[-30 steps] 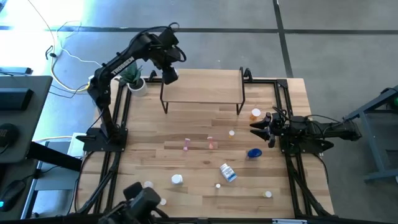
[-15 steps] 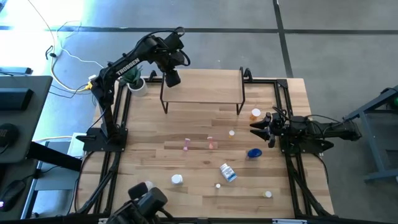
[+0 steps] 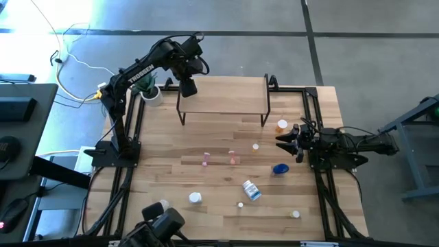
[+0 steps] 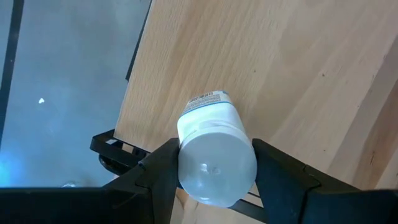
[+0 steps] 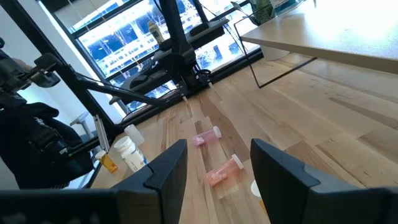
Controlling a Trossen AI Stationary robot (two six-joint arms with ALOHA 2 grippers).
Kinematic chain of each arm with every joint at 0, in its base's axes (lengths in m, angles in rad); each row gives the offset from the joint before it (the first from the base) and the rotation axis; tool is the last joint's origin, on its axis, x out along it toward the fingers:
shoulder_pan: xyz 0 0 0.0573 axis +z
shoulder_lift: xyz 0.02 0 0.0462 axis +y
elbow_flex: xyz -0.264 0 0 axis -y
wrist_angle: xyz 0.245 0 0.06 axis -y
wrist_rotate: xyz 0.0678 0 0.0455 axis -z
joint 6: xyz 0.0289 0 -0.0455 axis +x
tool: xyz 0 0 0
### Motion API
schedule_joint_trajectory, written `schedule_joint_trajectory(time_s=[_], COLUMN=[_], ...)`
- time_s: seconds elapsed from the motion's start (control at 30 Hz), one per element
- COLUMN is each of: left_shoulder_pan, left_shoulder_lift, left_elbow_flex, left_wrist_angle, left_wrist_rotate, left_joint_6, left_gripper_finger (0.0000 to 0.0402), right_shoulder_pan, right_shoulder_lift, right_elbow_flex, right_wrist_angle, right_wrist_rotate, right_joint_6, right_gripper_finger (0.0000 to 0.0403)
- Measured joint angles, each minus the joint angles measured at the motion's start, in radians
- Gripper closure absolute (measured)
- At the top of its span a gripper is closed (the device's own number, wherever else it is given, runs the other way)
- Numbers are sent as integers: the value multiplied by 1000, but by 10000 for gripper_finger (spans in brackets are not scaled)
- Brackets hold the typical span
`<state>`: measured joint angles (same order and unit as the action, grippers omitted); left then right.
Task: Pick and place medicine bottles onto shelf by color
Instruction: Put the top left white pill bottle on the shelf, then put the center orange pill bottle on the shelf
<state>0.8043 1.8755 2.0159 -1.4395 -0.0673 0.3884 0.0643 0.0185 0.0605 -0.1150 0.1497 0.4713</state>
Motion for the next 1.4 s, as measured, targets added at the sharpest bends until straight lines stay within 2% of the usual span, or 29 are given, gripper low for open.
schedule_joint_trajectory(time_s=[0.17,0.5,0.97,1.4], left_shoulder_pan=[0,0,-2,-43], left_shoulder_lift=[0,0,-5,-84], left_elbow_flex=[0,0,0,0], left_wrist_angle=[0,13,36,61], left_wrist_rotate=[0,-32,-34,-34], left_joint_6=[10,8,21,34], left_gripper_finger=[226,190,188,188], right_shoulder_pan=[0,0,0,0], right_shoulder_lift=[0,0,0,0], right_elbow_flex=[0,0,0,0], right_wrist_angle=[0,0,0,0], right_wrist_rotate=[0,0,0,0], right_joint_6=[0,0,0,0], right_gripper_finger=[235,235,235,235])
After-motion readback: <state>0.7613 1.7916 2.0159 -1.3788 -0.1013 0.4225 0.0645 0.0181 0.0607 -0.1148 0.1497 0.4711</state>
